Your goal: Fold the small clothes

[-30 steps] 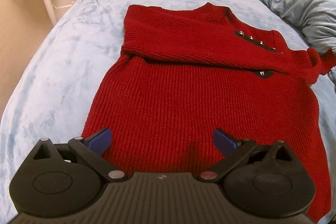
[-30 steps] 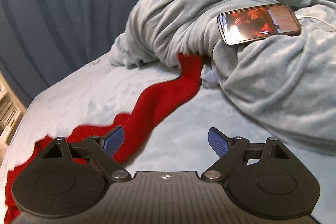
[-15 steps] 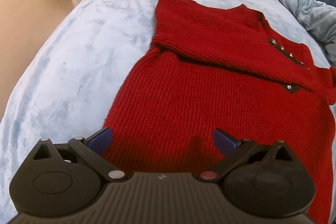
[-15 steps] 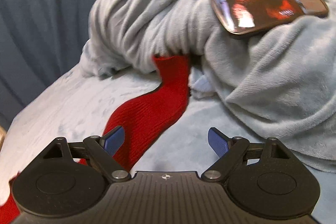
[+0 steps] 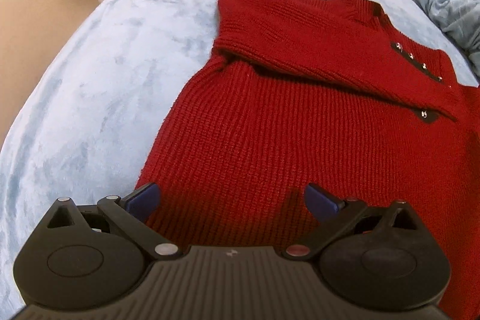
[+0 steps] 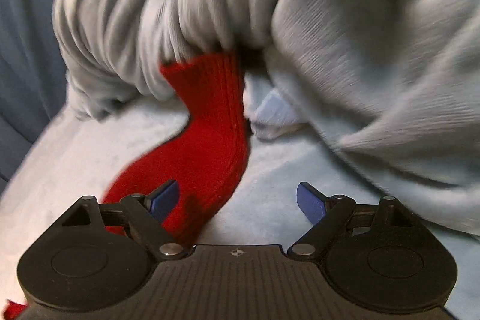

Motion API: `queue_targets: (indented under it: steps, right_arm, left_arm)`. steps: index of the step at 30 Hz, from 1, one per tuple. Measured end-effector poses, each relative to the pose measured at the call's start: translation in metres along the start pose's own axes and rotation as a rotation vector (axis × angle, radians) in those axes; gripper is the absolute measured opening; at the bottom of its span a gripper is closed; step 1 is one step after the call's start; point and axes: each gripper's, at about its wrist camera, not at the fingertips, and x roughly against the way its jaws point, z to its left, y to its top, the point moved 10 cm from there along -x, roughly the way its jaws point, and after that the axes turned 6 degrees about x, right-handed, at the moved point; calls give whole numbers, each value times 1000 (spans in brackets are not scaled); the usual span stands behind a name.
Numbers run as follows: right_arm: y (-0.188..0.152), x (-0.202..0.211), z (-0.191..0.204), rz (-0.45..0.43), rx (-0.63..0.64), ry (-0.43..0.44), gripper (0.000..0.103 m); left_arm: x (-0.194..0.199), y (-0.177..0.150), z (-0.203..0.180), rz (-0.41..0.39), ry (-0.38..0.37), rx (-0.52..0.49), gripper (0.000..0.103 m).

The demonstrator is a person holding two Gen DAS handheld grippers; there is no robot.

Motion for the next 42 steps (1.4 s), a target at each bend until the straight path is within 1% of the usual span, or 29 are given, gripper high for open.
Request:
queue_targets:
  steps: [3, 5, 6, 7, 8, 10, 12, 15, 17, 19, 20, 22, 23, 25, 27, 28, 30, 31, 33, 35, 37, 38, 39, 40, 41, 42]
  right_arm:
    - [3, -16, 15, -28, 75, -25, 101]
    - [6, -26, 24, -32, 85, -26, 100]
    - [8, -29, 28, -43, 85, -14, 82]
    - [9, -30, 35, -52, 97, 23, 59]
    - [11, -31, 40, -46, 118, 44, 9]
    - [15, -28, 45, -53, 133, 60, 11]
    - [22, -7, 49, -101, 142, 70, 10]
    - [40, 38, 55, -167, 127, 134, 10]
    - [56, 75, 57, -249, 151, 180, 10]
    - [71, 106, 50, -316, 185, 168, 10]
    - [77, 116, 44, -334, 192, 162, 10]
    - [85, 129, 32, -334, 197, 146, 10]
    - [85, 129, 25, -315, 194, 131, 10]
    - [81, 116, 18, -264, 205, 74, 10]
    - [73, 106, 13, -231, 220, 19, 10]
    - [72, 103, 15, -225, 211, 8, 10]
    - [74, 111, 31, -244, 189, 27, 10]
    - [75, 121, 47, -267, 208, 51, 10]
    - [72, 150, 100, -352, 330, 124, 10]
    - [51, 192, 173, -433, 464, 279, 10]
    - [7, 235, 248, -492, 590, 470, 10]
    - [-24, 253, 282, -492, 638, 576, 11]
    - [-57, 264, 308, -461, 676, 667, 12]
    - [-102, 271, 337, -389, 738, 762, 14]
    - [-142, 272, 353, -307, 795, 829, 32]
    - [-182, 269, 364, -207, 855, 863, 67]
  left_arm:
    - [-5, 1, 3, 5, 15, -3, 102]
    - [-8, 2, 4, 7, 19, 0, 102]
    - [-9, 2, 5, 7, 22, 4, 102]
    - [-10, 2, 5, 8, 22, 6, 102]
    - [-11, 2, 5, 8, 22, 7, 102]
    - [-10, 1, 4, 3, 21, 0, 102]
    - [-9, 1, 2, 0, 12, -4, 102]
    - [-4, 4, 0, -7, -10, 10, 102]
    - [3, 6, 0, -18, -27, 24, 102]
    - [11, 9, 0, -32, -41, 34, 102]
    - [15, 10, 0, -38, -48, 39, 102]
    - [22, 12, 2, -50, -59, 53, 102]
    - [24, 14, 3, -54, -60, 60, 102]
    - [27, 15, 7, -58, -57, 78, 102]
    - [29, 17, 12, -62, -44, 93, 102]
    - [30, 19, 14, -64, -39, 99, 102]
    - [31, 24, 22, -70, -22, 109, 102]
    - [31, 28, 27, -78, -13, 115, 102]
    - [31, 36, 36, -91, -8, 129, 102]
    - [31, 44, 43, -105, -8, 145, 102]
    - [33, 53, 50, -130, -9, 167, 102]
    - [34, 57, 54, -140, -8, 177, 102]
    - [36, 60, 57, -151, -8, 189, 102]
    - [37, 63, 60, -162, -9, 199, 102]
    - [38, 66, 63, -171, -7, 207, 102]
    - [38, 69, 67, -175, -1, 211, 102]
